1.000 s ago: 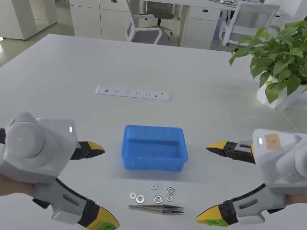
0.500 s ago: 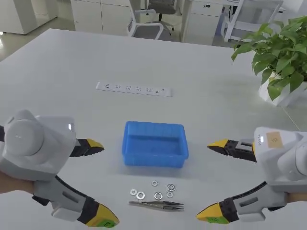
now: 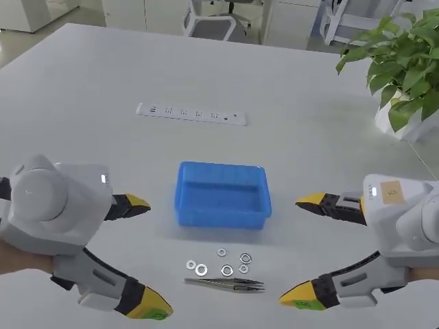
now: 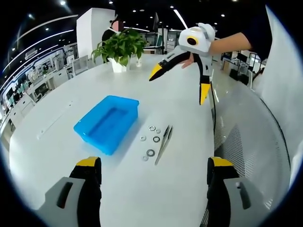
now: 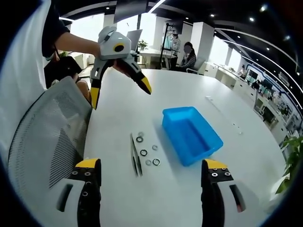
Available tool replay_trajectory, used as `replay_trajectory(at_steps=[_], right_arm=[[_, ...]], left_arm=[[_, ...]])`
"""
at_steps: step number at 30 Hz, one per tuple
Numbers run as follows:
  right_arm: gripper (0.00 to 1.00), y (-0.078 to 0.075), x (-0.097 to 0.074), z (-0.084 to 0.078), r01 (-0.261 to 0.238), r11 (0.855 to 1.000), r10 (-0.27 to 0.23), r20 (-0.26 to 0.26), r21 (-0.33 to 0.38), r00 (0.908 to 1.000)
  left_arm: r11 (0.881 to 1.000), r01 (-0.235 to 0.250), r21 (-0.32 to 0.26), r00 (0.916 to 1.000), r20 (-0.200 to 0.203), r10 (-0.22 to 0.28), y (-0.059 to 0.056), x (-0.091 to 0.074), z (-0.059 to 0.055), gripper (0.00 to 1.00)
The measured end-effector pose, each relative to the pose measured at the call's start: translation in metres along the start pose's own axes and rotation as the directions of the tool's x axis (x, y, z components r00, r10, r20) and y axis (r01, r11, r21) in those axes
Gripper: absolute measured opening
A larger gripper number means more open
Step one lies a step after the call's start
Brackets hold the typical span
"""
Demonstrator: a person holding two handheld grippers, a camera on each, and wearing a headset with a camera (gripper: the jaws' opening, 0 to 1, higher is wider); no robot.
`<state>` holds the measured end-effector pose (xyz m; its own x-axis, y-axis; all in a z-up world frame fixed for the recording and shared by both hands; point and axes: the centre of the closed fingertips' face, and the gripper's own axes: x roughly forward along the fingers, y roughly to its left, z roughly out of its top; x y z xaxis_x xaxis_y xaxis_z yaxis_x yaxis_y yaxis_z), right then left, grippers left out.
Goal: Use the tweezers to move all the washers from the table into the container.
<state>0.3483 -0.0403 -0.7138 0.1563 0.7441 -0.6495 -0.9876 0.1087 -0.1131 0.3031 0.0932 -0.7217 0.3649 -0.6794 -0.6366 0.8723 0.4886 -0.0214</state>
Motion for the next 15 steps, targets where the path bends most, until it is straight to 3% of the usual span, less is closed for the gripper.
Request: replay_trajectory(at_steps=[6,9,15], right_arm=[[0.83,0.005,0.009,-0.009,-0.038,0.999,0.038,-0.022,0.014,0.9990],[0.81,0.009,0.015,-0.011,-0.059,0.998,0.059,-0.027,0.022,0.9979],[0.67,0.021,0.032,-0.016,-0.111,0.994,0.111,-0.040,0.024,0.9930]], left_arm=[[1.000,-0.014,0.027,0.9998,-0.017,0.014,0.002,0.007,-0.008,0.87],[1.000,-0.005,-0.016,1.0000,-0.007,0.005,0.002,0.011,-0.010,0.87],[1.000,-0.022,-0.003,0.9994,-0.026,0.022,0.005,0.022,-0.018,0.79]])
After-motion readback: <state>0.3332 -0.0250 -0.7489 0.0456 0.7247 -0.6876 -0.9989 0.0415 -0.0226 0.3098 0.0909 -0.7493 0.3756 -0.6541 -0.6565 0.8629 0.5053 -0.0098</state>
